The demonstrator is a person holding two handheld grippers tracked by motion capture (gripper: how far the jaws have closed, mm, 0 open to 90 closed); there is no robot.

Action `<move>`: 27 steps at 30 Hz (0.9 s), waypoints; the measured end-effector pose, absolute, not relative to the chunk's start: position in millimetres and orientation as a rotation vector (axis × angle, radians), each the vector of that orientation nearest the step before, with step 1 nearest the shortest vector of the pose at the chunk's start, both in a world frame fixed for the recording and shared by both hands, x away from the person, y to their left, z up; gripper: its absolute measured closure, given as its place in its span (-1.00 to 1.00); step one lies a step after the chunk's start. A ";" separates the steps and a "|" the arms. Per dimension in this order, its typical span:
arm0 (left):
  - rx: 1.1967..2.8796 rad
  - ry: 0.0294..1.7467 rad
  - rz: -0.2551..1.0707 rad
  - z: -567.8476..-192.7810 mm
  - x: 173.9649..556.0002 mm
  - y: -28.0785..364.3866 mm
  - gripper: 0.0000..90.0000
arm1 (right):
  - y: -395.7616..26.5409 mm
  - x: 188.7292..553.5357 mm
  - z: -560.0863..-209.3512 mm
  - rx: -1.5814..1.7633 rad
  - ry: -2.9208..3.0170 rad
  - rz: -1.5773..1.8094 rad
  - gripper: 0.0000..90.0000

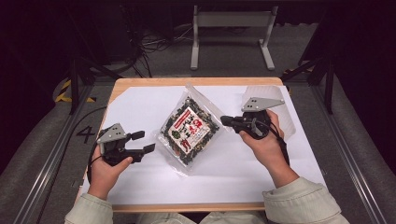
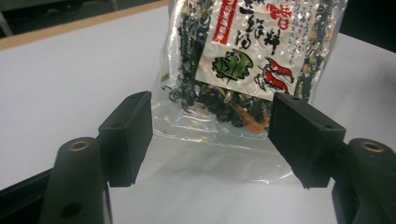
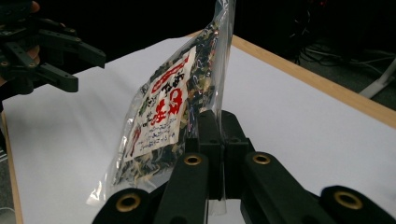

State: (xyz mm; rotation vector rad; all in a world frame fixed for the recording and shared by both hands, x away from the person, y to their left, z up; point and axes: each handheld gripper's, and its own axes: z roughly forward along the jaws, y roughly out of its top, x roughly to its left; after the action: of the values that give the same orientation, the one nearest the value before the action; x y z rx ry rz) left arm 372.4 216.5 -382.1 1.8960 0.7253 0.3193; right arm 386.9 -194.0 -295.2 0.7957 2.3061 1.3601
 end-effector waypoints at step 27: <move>1.848 0.606 0.245 -357.7 417.8 169.6 -0.54 | -180.7 357.3 -239.0 0.550 2.294 1.319 0.98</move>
State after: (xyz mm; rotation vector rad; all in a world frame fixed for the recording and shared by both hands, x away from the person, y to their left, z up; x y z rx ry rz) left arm 417.8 169.6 -357.7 1.8479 0.6056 0.2449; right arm 357.3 -180.7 -239.0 0.5498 2.2939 1.3186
